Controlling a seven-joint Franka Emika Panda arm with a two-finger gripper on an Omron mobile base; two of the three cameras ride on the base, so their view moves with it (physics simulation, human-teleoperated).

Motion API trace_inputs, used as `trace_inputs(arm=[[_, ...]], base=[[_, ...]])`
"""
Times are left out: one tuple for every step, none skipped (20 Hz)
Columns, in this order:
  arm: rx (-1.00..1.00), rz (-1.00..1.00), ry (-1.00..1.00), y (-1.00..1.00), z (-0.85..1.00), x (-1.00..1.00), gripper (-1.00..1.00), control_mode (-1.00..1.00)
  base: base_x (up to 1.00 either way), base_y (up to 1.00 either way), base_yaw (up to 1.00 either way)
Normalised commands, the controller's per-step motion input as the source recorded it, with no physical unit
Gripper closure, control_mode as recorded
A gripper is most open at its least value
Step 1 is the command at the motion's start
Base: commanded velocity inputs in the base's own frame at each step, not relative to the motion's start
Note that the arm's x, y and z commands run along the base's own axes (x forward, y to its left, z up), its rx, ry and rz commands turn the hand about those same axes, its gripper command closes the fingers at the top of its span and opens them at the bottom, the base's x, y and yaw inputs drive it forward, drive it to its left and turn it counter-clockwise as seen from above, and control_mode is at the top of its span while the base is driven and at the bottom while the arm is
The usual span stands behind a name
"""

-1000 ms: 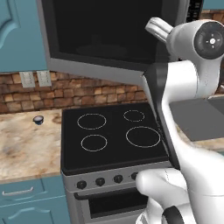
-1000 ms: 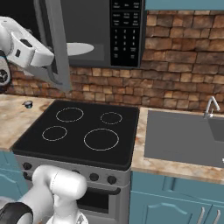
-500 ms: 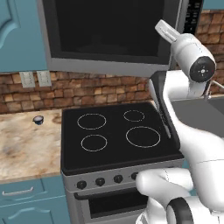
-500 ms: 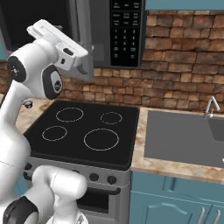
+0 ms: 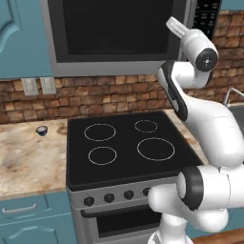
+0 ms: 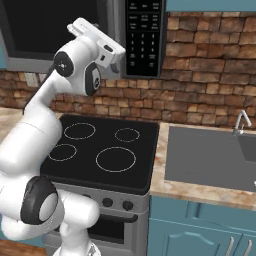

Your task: Close the microwave door.

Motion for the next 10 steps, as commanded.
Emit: trace_inputs(arm=[[0.00,0.00,0.05,0.00,0.28,1.00,-1.00,-1.00],[0.00,0.00,0.05,0.00,0.25,1.00,-1.00,-1.00],[0.00,0.00,0.05,0.00,0.24,1.00,-1.00,-1.00],[0.00,0.00,0.05,0.00,0.22,0.97,-1.00,-1.00],[0.00,0.00,0.01,0.00,0.06,0.91,-1.00,-1.00],[0.00,0.00,0.00,0.00,0.04,0.86,-1.00,-1.00],[0.00,0.00,0.00,0.00,0.01,0.86,-1.00,-1.00],[0.00,0.00,0.00,0.00,0.00,0.84,-1.00,-1.00],[0.00,0.00,0.00,0.00,0.00,0.83,-1.00,-1.00],[0.00,0.00,0.00,0.00,0.00,0.89,-1.00,-1.00]], base=[[0.00,0.00,0.00],[0.00,0.00,0.00],[0.00,0.00,0.00],[0.00,0.00,0.00],[0.00,0.00,0.00],[0.00,0.00,0.00],[0.00,0.00,0.00],[0.00,0.00,0.00],[0.00,0.00,0.00],[0.00,0.00,0.00]])
